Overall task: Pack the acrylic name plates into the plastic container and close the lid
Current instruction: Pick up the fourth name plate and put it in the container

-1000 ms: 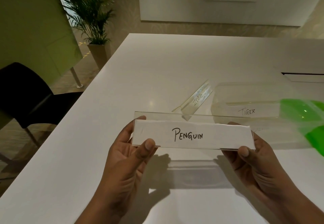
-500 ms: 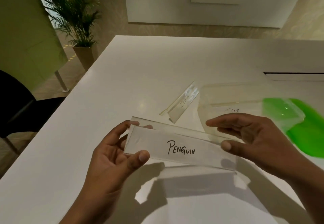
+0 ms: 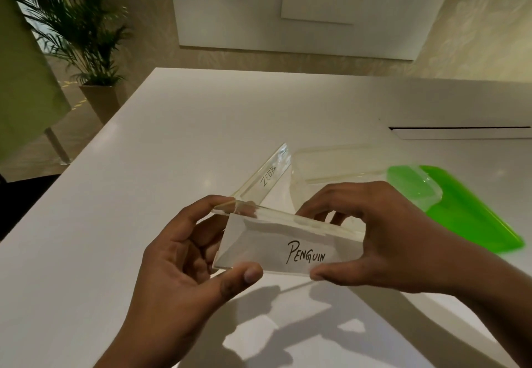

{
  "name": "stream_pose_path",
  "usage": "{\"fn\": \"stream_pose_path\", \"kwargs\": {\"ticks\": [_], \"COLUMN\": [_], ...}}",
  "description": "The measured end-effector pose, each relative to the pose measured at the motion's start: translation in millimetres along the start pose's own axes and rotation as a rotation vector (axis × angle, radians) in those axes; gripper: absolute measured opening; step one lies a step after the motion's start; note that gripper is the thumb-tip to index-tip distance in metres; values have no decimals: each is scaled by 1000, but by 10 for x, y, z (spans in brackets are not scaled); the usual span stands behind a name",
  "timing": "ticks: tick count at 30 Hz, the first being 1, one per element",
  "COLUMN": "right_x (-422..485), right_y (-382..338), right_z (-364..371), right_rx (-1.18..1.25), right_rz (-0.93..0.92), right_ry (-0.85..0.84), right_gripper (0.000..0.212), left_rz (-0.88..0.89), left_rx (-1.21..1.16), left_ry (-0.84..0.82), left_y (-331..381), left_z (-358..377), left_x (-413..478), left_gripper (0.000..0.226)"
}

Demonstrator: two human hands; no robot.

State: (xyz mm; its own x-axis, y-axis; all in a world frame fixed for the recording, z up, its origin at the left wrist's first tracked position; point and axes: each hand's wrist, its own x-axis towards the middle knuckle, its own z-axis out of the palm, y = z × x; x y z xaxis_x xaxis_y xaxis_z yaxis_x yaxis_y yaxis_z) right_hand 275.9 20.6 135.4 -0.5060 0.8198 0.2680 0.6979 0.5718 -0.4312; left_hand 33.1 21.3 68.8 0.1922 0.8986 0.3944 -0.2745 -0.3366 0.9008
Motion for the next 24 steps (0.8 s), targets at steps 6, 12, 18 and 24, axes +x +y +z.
{"fn": "stream_pose_path", "kwargs": {"ticks": [6, 12, 18, 24], "right_x": [61, 172, 330, 356], "right_y": [3, 20, 355, 982], "right_z": [-102, -312, -704, -830], "right_rx": [-44, -115, -150, -233], "right_rz": [-25, -71, 10, 204], "right_ry": [-35, 14, 91, 26], "right_gripper": [52, 53, 54, 56], "left_rz": [32, 46, -39, -239], "left_rx": [-12, 1, 600, 1356], "left_ry": [-19, -127, -21, -139], "left_y": [37, 28, -343, -921], "left_z": [50, -36, -448, -857], "left_x": [40, 135, 209, 112], "left_gripper": [67, 108, 70, 91]}}
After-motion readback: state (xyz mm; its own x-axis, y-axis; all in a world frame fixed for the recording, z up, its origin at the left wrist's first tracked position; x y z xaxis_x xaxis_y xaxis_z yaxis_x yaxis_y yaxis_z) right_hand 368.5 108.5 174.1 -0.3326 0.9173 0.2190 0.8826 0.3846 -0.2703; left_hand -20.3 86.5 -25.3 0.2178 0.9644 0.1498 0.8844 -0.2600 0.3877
